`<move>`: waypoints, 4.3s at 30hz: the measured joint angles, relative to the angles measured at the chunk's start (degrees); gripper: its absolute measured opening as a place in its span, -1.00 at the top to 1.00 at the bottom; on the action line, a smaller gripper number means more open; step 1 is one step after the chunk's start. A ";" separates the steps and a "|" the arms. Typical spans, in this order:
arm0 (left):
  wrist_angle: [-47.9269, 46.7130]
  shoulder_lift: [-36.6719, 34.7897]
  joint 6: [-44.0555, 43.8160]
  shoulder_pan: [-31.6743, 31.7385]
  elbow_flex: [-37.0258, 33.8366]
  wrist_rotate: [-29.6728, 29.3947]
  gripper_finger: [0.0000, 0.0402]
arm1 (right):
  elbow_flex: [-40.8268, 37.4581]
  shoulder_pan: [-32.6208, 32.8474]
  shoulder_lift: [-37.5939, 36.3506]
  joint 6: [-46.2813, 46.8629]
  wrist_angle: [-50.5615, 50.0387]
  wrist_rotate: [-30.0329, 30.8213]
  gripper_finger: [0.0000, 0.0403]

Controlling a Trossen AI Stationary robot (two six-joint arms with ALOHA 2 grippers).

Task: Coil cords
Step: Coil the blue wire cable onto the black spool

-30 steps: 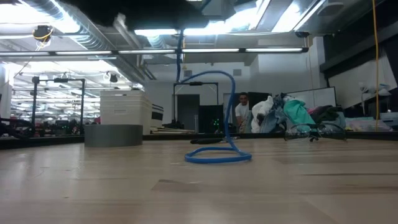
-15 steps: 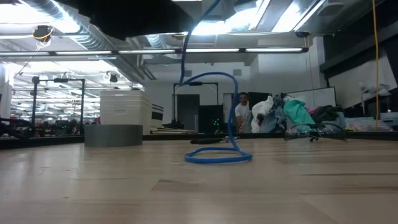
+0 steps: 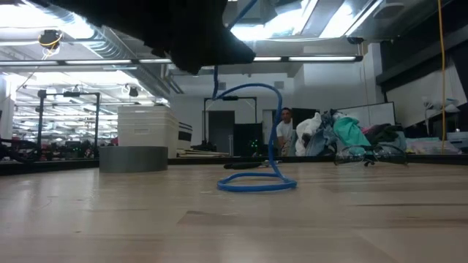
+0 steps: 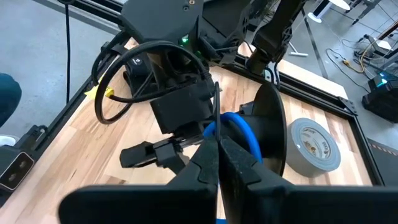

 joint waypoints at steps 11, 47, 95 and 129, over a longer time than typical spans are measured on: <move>-1.17 0.00 -0.75 -0.87 0.00 0.15 0.58 | 0.00 0.00 0.00 0.67 -1.13 0.00 1.00; -7.20 0.02 -4.90 -2.05 0.00 -1.69 0.92 | 0.02 0.01 0.00 0.65 -1.58 -1.53 0.99; -18.66 -8.35 -5.81 -5.84 0.00 -3.48 0.99 | 0.02 0.00 0.00 3.18 -3.47 -1.26 1.00; -31.00 -8.33 -4.45 -7.13 8.09 -5.54 0.99 | 0.02 -0.04 0.00 5.97 -10.05 -7.94 1.00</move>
